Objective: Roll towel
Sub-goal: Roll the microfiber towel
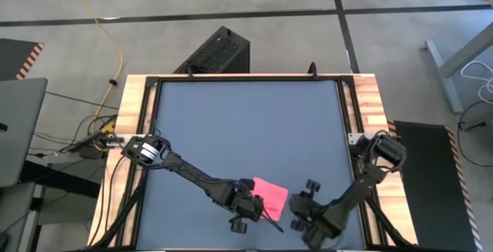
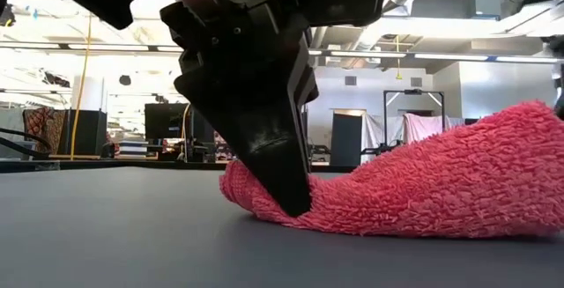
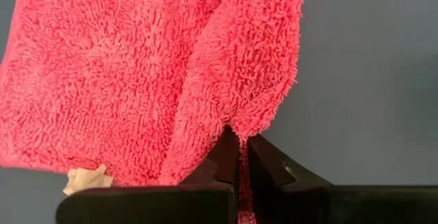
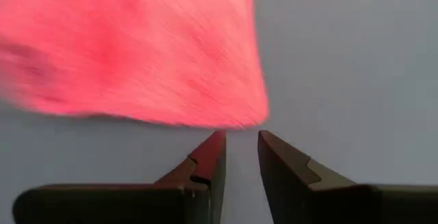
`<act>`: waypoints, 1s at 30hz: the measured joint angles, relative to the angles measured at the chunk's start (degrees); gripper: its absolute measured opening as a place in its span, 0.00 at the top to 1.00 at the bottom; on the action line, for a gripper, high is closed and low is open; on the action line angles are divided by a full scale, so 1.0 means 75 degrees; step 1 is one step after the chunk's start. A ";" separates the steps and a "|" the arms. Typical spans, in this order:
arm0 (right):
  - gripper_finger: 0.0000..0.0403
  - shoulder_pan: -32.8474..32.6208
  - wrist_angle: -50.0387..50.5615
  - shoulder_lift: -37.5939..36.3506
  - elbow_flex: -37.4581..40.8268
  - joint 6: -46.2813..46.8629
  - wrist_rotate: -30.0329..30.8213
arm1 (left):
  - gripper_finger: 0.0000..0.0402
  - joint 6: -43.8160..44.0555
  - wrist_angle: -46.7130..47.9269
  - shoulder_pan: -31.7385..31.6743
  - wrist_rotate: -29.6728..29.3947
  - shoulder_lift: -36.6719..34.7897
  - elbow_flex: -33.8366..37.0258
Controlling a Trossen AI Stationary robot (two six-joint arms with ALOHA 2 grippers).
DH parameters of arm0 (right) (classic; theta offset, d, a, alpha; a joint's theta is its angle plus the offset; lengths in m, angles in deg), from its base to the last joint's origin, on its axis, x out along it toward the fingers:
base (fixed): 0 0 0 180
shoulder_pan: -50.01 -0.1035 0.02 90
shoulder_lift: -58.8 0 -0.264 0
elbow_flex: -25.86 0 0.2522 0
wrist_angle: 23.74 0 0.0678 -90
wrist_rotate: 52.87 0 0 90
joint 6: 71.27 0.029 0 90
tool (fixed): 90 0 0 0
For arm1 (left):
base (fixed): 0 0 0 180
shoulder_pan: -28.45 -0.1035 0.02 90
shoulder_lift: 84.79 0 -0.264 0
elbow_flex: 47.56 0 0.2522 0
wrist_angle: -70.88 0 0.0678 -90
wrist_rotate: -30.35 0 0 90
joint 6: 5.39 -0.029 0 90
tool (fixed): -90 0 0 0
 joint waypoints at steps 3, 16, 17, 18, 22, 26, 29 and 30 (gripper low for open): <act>0.72 -0.0405 -0.0832 -0.0227 -0.0026 -0.0558 0.0593 | 1.00 -0.0002 -0.0118 -0.0028 0.0061 0.0000 0.0000; 0.52 -0.0760 -0.4699 0.0275 -0.0161 -0.6382 0.1795 | 1.00 -0.0072 -0.0440 -0.0194 0.0661 -0.0012 0.0000; 0.50 -0.0750 -0.4705 0.0275 -0.0188 -0.6493 0.1962 | 1.00 -0.0084 -0.0435 -0.0189 0.0645 -0.0012 0.0000; 0.49 -0.0695 -0.4737 0.0275 -0.0195 -0.6552 0.2030 | 1.00 -0.0132 -0.0438 -0.0187 0.0647 -0.0011 0.0000; 0.47 -0.0404 -0.4678 0.0278 -0.0195 -0.6152 0.1924 | 1.00 -0.0271 -0.0471 -0.0192 0.0652 -0.0012 0.0000; 0.47 -0.0136 -0.4666 0.0290 -0.0192 -0.5686 0.1592 | 1.00 -0.0299 -0.0475 -0.0204 0.0660 -0.0012 0.0003; 0.52 -0.0023 -0.4665 0.0287 -0.0192 -0.5135 0.1194 | 1.00 -0.0306 -0.0475 -0.0207 0.0664 -0.0012 0.0003; 0.54 -0.0009 -0.4608 0.0287 -0.0192 -0.4875 0.1150 | 1.00 -0.0309 -0.0475 -0.0204 0.0661 -0.0012 0.0003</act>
